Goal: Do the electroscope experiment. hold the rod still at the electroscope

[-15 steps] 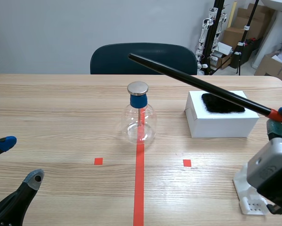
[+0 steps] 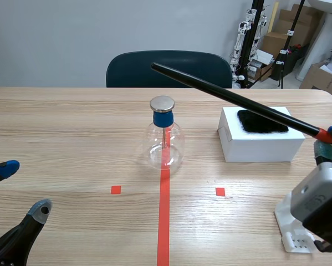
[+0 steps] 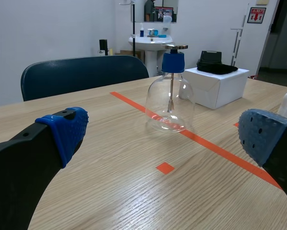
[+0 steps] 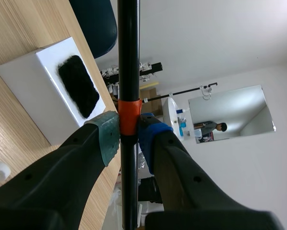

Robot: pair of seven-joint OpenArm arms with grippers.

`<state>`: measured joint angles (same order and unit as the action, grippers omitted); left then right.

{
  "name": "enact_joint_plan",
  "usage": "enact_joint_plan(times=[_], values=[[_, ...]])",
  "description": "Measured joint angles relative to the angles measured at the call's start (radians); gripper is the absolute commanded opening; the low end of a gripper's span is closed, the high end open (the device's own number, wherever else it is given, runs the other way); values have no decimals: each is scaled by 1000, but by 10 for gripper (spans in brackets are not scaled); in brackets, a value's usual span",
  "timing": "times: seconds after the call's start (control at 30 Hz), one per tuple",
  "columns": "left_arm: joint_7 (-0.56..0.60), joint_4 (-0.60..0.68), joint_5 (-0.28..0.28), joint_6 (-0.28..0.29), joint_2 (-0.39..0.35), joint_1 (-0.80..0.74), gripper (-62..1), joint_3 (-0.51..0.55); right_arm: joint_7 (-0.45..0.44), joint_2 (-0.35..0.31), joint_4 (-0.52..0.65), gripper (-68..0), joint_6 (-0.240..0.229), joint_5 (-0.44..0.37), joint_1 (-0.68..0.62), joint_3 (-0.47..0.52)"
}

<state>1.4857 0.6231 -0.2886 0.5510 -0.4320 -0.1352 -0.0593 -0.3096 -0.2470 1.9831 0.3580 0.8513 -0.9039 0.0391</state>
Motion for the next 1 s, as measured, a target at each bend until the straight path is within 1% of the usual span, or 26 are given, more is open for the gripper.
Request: enact_joint_plan(times=[0.33, 0.47, 0.57, 0.67, 0.73, 0.87, 0.9, 0.93, 0.97, 1.0], values=[[0, 0, 0, 0, 0, 0, 14, 0, 0, 0, 0, -607, 0, 0, 0, 2], [0, 0, 0, 0, 0, 0, 14, 0, 1, 0, 0, -607, 0, 0, 9, 23], [0, 0, 0, 0, 0, 0, 14, 0, 2, -3, 0, -607, 0, 0, 46, 51], [0, 0, 0, 0, 0, 0, 14, 0, 0, -37, 0, -607, 0, -5, 82, 81], [0, 0, 0, 0, 0, 0, 14, 0, 1, -58, 0, -607, 0, -28, 105, 98], [0, 0, 0, 0, 0, 0, 14, 0, 12, -83, 0, -607, 0, -34, 173, 119], [0, 0, 0, 0, 0, 0, 14, 0, 33, -90, 0, -607, -4, -34, 195, 119], [0, 0, 0, 0, 0, 0, 14, 0, 54, -99, 0, -607, -19, -32, 220, 119], [0, 0, 0, 0, 0, 0, 14, 0, 72, -107, 0, -607, -39, -28, 246, 119], [0, 0, 0, 0, 0, 0, 14, 0, 87, -117, -1, -607, -69, -10, 273, 119]])
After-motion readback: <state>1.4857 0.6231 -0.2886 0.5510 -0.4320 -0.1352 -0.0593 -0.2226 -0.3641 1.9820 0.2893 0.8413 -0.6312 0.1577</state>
